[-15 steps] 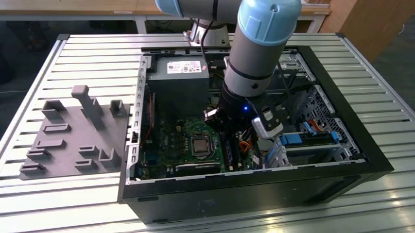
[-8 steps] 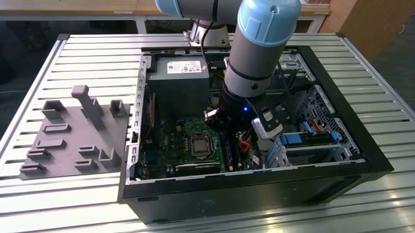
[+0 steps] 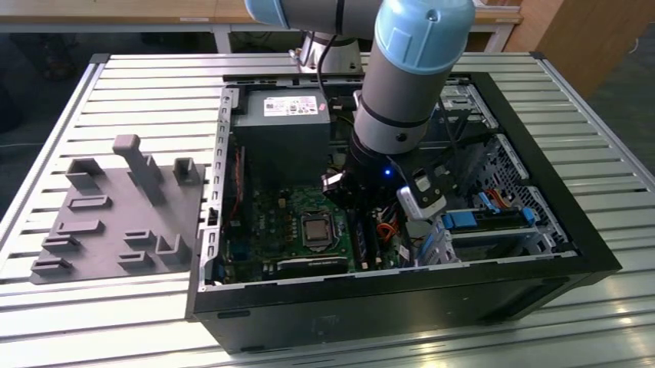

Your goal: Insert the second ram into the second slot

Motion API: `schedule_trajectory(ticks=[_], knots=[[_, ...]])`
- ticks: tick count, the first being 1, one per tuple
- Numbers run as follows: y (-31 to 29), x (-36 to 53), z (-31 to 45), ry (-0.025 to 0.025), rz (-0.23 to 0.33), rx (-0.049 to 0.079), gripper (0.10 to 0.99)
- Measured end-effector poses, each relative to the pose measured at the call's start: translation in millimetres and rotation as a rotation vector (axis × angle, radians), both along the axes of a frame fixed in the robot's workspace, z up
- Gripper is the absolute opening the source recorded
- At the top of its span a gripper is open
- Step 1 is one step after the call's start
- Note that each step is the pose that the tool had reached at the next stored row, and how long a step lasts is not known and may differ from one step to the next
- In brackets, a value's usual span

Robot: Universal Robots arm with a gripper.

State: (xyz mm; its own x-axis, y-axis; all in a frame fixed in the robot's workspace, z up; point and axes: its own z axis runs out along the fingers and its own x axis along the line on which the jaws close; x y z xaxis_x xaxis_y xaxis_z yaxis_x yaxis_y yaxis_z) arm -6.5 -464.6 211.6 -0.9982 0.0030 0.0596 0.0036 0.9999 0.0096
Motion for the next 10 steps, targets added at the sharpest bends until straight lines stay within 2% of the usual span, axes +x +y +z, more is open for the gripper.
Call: schedule_trajectory(ticks=[10], knots=[[-0.9, 0.0, 0.2, 0.0001, -0.002, 0.0, 0.137]])
